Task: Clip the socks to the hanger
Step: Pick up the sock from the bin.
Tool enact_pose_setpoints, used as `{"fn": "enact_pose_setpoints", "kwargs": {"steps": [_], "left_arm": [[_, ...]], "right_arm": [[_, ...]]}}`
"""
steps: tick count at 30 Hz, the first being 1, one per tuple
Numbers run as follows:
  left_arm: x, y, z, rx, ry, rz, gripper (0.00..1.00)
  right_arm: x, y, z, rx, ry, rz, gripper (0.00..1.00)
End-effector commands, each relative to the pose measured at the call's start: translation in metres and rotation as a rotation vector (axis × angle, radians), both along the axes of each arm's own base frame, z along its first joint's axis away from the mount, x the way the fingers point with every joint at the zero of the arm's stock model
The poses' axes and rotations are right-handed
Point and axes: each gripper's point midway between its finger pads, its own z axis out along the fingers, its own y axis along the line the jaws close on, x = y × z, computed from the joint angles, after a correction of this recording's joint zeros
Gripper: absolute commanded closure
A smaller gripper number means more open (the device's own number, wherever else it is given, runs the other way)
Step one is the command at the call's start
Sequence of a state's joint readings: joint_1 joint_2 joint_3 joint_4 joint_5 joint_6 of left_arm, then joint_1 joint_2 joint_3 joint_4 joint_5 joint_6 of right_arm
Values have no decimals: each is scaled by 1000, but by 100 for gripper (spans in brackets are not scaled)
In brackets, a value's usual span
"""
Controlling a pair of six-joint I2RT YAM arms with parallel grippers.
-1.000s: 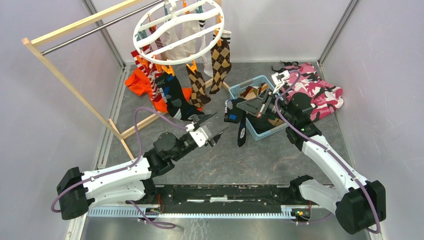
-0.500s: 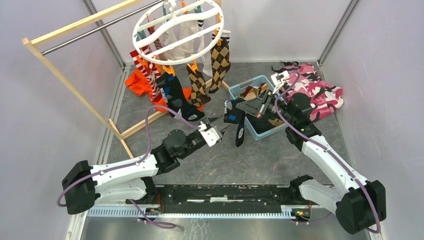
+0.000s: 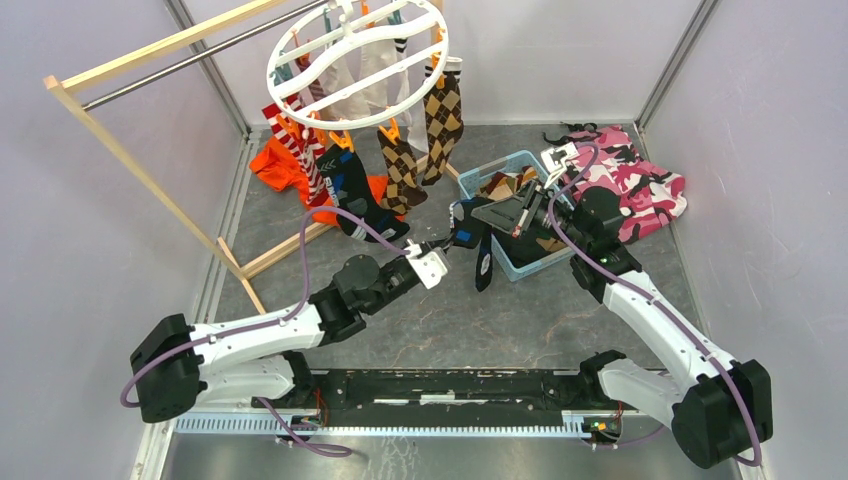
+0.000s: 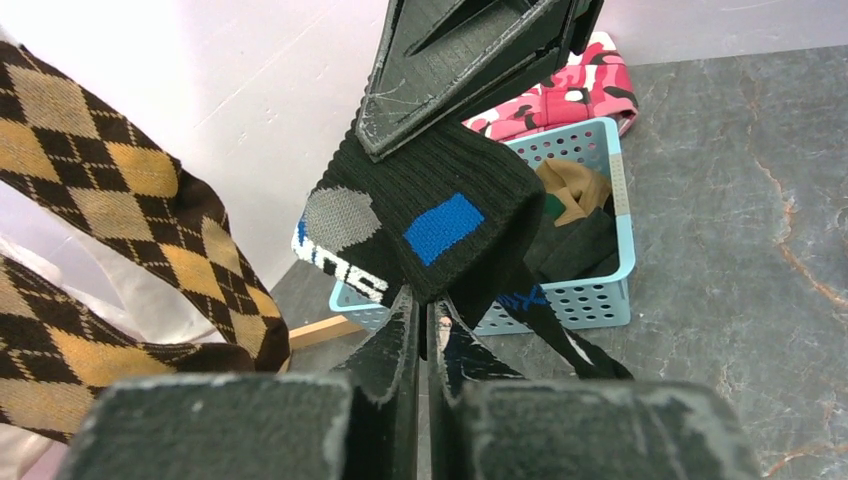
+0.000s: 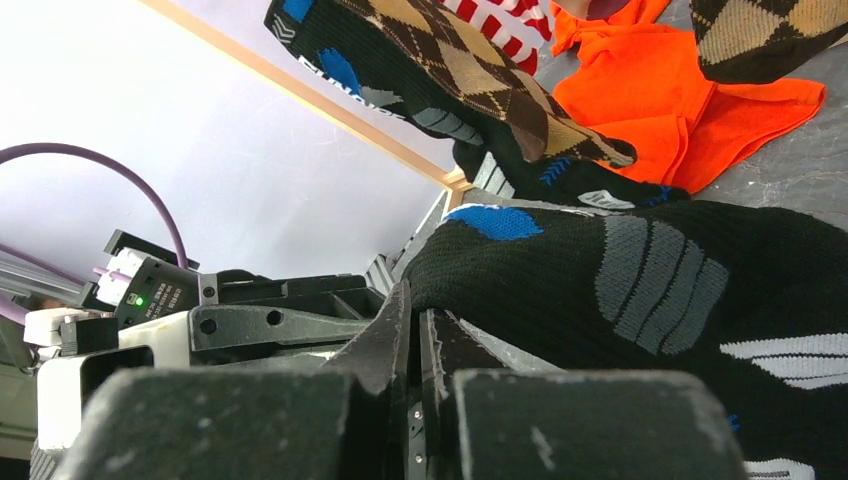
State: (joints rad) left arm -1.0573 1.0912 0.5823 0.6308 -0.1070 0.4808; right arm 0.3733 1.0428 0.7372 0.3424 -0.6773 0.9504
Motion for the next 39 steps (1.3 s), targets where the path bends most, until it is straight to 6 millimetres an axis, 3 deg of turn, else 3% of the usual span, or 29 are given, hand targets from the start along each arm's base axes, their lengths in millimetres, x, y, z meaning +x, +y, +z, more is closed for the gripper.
{"fn": "enact_pose_setpoints", "kwargs": {"steps": [1, 3, 6, 9, 12, 19, 24, 30, 39], "left_arm": [[2, 2, 39, -77, -43, 23, 98], [-1, 3, 41, -80, -15, 14, 98], [-7, 12, 42, -101, 62, 12, 98], [-16, 22, 48, -154, 167, 8, 98], [-28, 29, 51, -174, 312, -11, 98], [-63, 37, 30, -130, 635, -57, 98], [-72, 35, 26, -108, 727, -75, 98], [-82, 24, 27, -101, 774, -135, 98], [-82, 22, 29, -132, 788, -147, 98]], "right_arm": [[-4, 1, 15, 30, -63, 13, 100], [-6, 2, 16, 18, -94, 27, 93], [-10, 2, 17, -22, -193, 60, 74], [-16, 1, 18, -118, -355, 112, 45], [-23, -1, 19, -244, -547, 185, 28], [-56, -11, 9, -494, -1125, 440, 14], [-102, -11, -13, -409, -1582, 640, 4], [-103, 12, -21, -369, -1540, 703, 11], [-109, 36, -16, -329, -1424, 700, 30]]}}
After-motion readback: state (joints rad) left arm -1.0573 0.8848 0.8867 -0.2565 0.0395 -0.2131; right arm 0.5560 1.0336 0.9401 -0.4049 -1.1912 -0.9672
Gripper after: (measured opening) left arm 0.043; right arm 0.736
